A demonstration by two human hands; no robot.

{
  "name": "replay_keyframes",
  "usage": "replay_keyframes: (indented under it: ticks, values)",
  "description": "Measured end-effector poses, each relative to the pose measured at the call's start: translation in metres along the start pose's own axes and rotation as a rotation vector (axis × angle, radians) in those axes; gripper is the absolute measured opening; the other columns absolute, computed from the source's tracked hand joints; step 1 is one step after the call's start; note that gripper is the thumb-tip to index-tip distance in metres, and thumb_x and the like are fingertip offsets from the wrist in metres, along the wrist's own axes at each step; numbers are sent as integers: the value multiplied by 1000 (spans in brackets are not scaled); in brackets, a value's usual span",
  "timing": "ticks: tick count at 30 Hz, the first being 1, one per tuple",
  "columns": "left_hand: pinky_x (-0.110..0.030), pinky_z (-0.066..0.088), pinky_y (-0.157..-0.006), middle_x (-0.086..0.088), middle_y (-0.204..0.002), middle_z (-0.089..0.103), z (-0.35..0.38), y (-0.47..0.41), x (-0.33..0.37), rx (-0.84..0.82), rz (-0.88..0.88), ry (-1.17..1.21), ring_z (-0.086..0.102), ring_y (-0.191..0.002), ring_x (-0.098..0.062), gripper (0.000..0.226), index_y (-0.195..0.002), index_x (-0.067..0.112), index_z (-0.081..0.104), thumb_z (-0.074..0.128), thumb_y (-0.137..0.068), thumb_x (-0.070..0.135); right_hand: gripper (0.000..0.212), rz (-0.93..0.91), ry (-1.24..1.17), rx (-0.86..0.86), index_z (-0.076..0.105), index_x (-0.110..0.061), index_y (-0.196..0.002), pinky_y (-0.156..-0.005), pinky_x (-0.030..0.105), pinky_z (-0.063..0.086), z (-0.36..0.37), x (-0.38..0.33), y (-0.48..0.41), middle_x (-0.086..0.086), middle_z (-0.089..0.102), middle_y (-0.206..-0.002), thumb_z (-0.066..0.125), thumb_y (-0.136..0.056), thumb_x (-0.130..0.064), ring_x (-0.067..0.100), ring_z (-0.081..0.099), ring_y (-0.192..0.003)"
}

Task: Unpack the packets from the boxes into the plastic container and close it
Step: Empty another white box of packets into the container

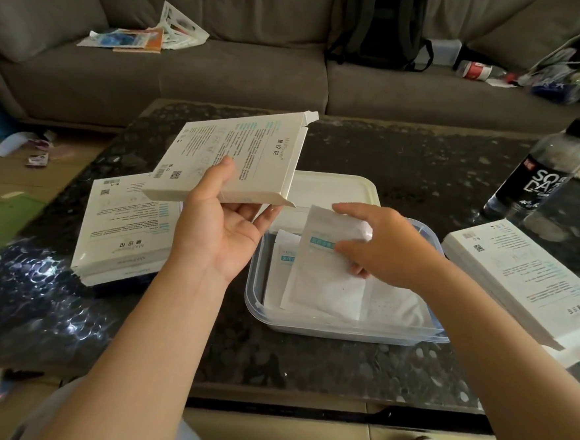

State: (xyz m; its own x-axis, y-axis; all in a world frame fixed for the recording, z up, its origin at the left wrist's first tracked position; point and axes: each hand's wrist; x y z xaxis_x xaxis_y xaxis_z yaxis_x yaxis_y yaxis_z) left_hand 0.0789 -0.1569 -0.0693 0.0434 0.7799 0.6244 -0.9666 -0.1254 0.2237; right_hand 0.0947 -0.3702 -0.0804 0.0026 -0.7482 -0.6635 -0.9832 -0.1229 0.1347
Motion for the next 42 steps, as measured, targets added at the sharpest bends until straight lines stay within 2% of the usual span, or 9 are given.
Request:
replay_keyframes:
  ticks: [3, 7, 10, 12, 19, 26, 34, 39, 42]
  values:
    - [-45, 64, -73, -12, -119, 75, 0, 0, 0, -2, -8, 4, 76, -107, -28, 43, -137, 25, 56, 69, -97, 24, 58, -84, 223, -38, 49, -41, -142, -88, 28, 58, 3, 3, 2, -9, 47, -146, 73, -91, -28, 16, 63, -106]
    - [-45, 64, -74, -12, -119, 74, 0, 0, 1, -21, -19, 0, 76, -106, -28, 45, -140, 25, 55, 68, -97, 25, 60, -135, 342, -132, 50, -43, -140, -93, 22, 51, 0, 5, 10, -14, 44, -150, 76, -87, -35, 9, 60, -112]
    - [-44, 63, -73, -13, -120, 73, 0, 1, 1, -31, -22, -7, 76, -107, -28, 46, -141, 26, 54, 68, -97, 25, 72, -79, 483, -253, 40, -45, -147, -112, 34, 38, -5, 9, 18, -15, 35, -157, 75, -84, -50, 14, 43, -138]
    - [-44, 63, -74, -13, -120, 72, 1, 1, 0, -36, -25, -10, 75, -109, -28, 44, -140, 26, 55, 68, -98, 25, 83, -28, 509, -354, 28, -47, -152, -119, 36, 28, -5, 9, 24, -16, 24, -162, 73, -83, -55, 15, 32, -146]
    - [-44, 64, -73, -10, -114, 74, 2, 3, -2, -44, -38, -23, 75, -106, -26, 40, -138, 27, 56, 66, -99, 25, 81, -67, 539, -456, 14, -51, -154, -122, 35, 19, 5, 9, 23, -20, 10, -166, 63, -90, -57, 13, 20, -152]
    - [-43, 64, -72, -10, -114, 74, 2, 2, -3, -45, -39, -35, 76, -105, -26, 39, -137, 28, 56, 66, -99, 25, 82, -129, 529, -480, 9, -54, -153, -124, 40, 15, 14, 8, 12, -21, 3, -166, 60, -90, -62, 15, 11, -154]
    - [-44, 64, -73, -10, -116, 73, 2, 2, -3, -48, -44, -44, 75, -108, -26, 39, -137, 27, 56, 66, -99, 25, 81, -150, 536, -533, 7, -54, -153, -124, 42, 14, 18, -1, 7, -22, -3, -166, 61, -93, -55, 13, 4, -155]
    - [-44, 63, -73, -11, -120, 73, 1, 1, -2, -57, -43, -36, 75, -110, -27, 42, -139, 27, 55, 66, -99, 24, 84, -198, 544, -505, 3, -53, -154, -124, 42, 10, 27, -9, 6, -21, -7, -166, 54, -89, -69, 13, -2, -155]
    - [-44, 63, -72, -10, -114, 75, 1, 1, -3, -69, -46, -34, 77, -104, -25, 41, -139, 27, 56, 65, -100, 24, 86, -209, 596, -519, -1, -53, -154, -124, 46, 9, 34, -10, 4, -18, -13, -166, 52, -88, -71, 14, -9, -155]
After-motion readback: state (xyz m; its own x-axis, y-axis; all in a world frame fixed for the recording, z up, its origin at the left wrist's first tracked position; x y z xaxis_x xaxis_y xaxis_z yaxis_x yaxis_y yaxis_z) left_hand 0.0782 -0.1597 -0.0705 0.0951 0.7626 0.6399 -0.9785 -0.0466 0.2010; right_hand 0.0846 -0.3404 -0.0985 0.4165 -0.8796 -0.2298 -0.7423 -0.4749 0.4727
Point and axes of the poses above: each hand's wrist, its own y-axis away from the middle knuckle, its own z-axis out of the palm, x = y × z
